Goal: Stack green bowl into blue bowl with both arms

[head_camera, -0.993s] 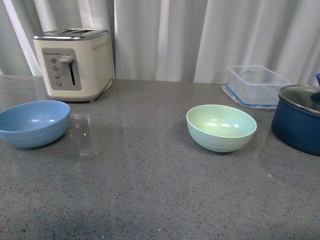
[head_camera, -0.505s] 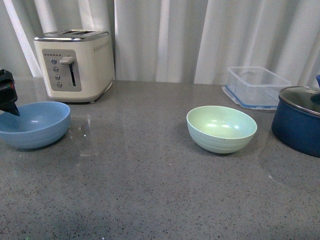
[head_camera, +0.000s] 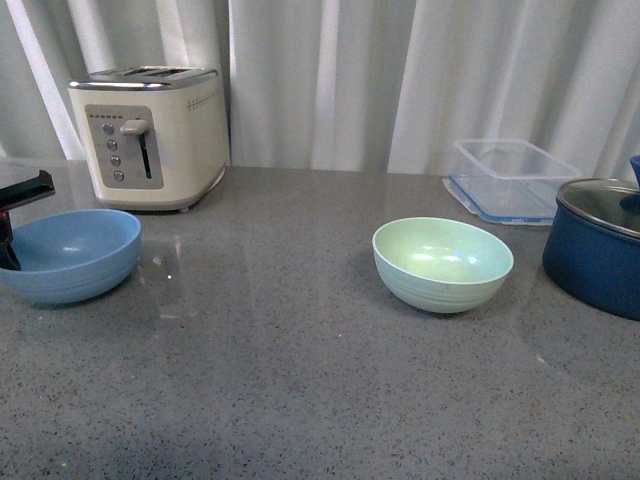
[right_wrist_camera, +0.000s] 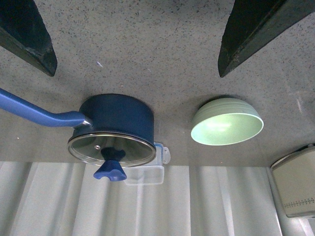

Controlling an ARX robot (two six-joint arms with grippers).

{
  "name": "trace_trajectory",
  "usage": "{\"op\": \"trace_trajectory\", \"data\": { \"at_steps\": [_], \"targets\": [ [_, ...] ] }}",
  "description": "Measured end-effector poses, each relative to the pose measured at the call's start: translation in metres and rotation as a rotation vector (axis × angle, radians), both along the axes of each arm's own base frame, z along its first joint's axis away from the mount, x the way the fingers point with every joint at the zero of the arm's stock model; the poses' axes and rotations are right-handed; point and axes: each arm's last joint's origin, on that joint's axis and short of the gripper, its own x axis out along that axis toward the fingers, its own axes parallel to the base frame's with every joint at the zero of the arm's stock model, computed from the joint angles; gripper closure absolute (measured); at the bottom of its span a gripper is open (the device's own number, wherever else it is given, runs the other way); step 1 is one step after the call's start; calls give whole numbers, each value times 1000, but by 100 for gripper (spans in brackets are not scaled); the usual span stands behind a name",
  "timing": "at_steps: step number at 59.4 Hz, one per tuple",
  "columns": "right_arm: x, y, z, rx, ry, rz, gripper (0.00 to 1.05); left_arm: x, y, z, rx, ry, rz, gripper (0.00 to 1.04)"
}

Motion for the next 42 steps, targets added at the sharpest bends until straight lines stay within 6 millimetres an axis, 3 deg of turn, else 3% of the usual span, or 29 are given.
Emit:
{"op": "trace_trajectory", "data": {
  "at_steps": [3,12,21,28,35,42],
  "targets": [
    [0,0,0,0,0,0,10,-1,-2,2,-16,0,-16,101],
    [0,0,0,0,0,0,10,-9,-17,24,-54,-49,-61,101],
    [0,0,0,0,0,0,10,-21,-50,56,-59,-135,-151,101],
    [0,0,0,0,0,0,10,-22,-82,70,-49,-167,-224,101],
    [0,0,0,0,0,0,10,-12,-119,67,-37,-150,-303,101],
    [0,0,0,0,0,0,10,7,-158,44,-16,-85,-360,101]
  ]
}}
